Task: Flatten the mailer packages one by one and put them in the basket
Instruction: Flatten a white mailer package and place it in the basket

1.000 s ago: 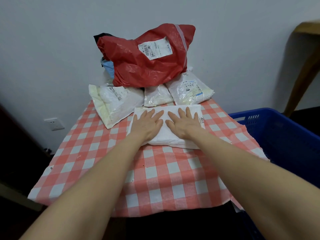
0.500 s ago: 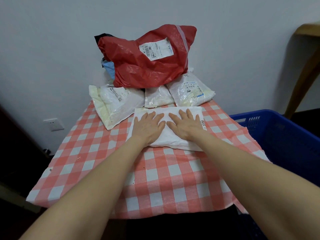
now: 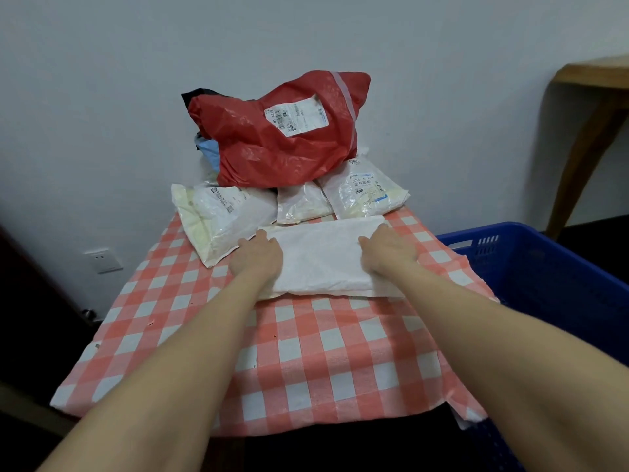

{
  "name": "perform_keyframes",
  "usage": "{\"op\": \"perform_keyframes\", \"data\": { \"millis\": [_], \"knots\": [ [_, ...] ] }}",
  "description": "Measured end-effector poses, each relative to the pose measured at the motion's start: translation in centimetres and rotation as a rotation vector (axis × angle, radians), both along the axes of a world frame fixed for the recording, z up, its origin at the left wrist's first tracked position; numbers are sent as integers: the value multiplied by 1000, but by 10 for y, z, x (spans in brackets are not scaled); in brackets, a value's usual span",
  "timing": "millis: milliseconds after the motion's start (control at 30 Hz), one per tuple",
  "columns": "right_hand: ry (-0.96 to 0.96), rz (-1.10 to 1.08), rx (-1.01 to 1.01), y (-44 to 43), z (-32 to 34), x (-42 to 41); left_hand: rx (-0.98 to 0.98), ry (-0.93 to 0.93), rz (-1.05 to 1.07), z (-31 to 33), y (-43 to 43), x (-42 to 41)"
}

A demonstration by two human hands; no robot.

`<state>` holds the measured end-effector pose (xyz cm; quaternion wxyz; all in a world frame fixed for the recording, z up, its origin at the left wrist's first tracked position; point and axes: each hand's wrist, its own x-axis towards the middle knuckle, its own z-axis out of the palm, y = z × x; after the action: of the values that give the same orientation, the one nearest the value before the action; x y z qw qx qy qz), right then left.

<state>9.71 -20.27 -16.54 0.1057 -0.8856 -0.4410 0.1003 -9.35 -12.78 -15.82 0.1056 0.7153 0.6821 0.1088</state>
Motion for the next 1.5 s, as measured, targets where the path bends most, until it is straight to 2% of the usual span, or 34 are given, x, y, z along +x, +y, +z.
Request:
{"op": "perform_keyframes", "data": {
  "millis": [133,300,400,500,633,800,967,1500],
  "knots": [
    [41,-12,126,11,-5,5,119,-66,10,0,0,2],
    [13,34,164,19,-8,10,97,-79,13,-9,-2,0],
    [-94,38,97,18,-2,10,90,100,-32,-4,0,0],
    [-293,90,116,23,8,10,212,221,-129,4,11,2],
    [-180,336,190,43,13,-9,180,138,-309,4,20,19],
    [-135,495,-7,55,-3,-26,-16,143,-337,-7,20,31],
    [-101,469,-104,56,-15,-20,-46,174,-325,-18,19,34],
    [-39,445,-74,56,-15,-21,-77,176,-329,-17,20,34]
  ]
}}
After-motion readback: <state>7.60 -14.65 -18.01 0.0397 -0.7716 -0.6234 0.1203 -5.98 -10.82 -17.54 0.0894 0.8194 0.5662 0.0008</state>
